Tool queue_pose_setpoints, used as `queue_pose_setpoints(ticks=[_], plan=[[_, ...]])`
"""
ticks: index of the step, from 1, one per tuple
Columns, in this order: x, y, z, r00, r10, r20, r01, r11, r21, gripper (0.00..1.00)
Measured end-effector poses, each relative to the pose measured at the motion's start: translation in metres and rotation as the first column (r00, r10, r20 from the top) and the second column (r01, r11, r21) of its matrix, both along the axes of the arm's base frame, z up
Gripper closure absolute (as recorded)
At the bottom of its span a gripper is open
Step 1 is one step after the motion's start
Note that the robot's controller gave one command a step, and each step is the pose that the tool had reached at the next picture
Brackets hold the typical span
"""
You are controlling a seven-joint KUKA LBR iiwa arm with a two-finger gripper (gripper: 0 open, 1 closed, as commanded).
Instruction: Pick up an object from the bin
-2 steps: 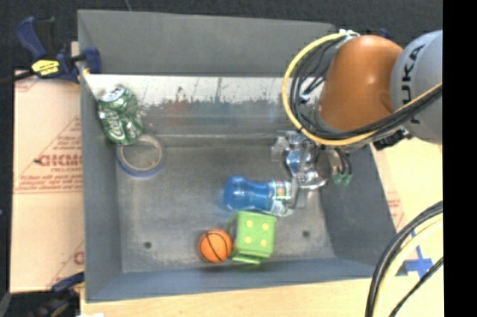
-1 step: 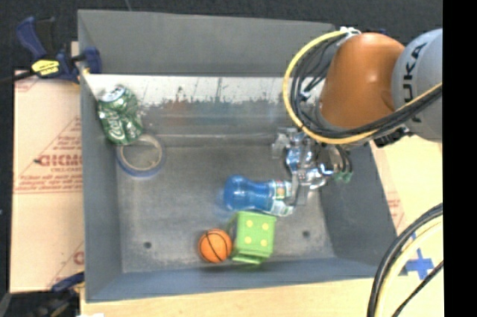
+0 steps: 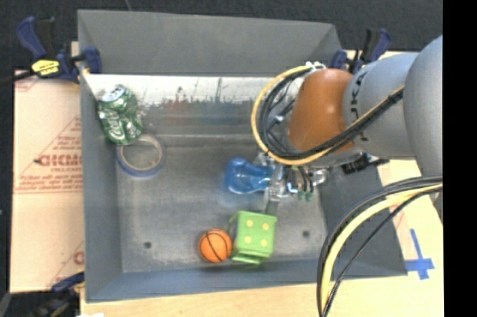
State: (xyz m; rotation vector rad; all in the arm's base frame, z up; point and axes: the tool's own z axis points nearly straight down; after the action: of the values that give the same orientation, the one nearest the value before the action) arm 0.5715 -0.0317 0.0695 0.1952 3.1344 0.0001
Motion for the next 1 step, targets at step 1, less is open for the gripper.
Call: queue_pose_setpoints(ticks=[1], plan=[[-0.0005, 0.0015, 0.0723, 0.999, 0.049, 0.018, -0.049, 0.999, -0.004, 0.00]])
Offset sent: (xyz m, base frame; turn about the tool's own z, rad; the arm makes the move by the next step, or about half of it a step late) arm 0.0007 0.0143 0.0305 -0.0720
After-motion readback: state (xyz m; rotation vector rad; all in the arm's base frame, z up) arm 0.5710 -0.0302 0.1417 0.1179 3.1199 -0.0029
